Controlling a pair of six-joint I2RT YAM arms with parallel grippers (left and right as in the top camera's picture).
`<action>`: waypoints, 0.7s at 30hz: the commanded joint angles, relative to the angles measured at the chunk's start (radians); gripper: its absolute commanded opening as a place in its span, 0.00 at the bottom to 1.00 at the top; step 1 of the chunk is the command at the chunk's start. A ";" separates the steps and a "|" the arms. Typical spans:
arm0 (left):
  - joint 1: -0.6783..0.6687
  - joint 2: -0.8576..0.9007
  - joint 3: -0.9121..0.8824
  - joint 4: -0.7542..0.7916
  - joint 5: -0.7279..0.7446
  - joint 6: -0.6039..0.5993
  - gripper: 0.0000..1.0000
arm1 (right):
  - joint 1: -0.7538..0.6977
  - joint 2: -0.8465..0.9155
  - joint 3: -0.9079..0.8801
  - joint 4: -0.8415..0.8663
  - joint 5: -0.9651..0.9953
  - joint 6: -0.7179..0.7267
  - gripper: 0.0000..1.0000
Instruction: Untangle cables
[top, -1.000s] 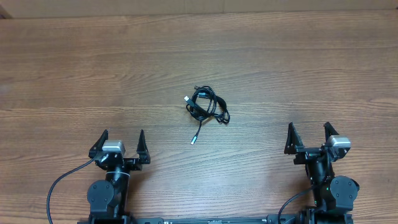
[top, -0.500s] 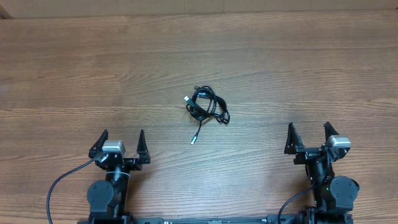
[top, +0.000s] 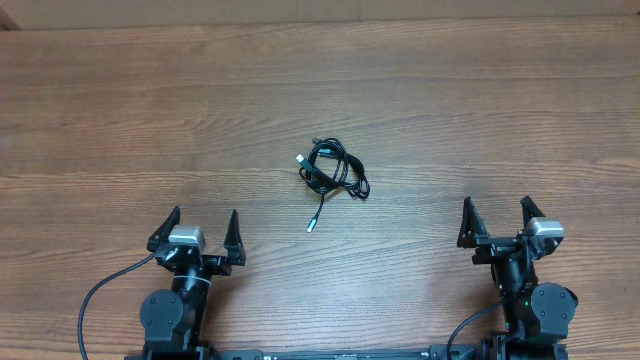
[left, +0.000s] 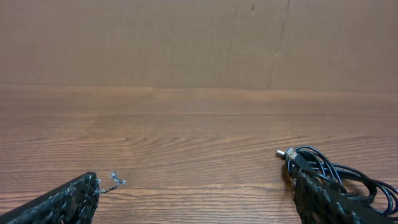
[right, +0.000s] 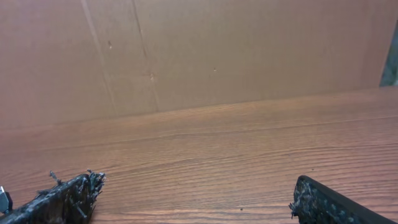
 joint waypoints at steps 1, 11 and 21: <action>0.006 -0.009 -0.003 -0.003 0.018 0.015 1.00 | 0.005 -0.008 -0.011 0.005 0.007 0.000 1.00; 0.006 -0.008 0.021 -0.047 0.018 0.015 1.00 | 0.005 -0.008 -0.011 0.005 0.007 0.000 1.00; 0.006 -0.002 0.116 -0.200 0.006 0.027 0.99 | 0.005 -0.008 -0.011 0.005 0.007 0.000 1.00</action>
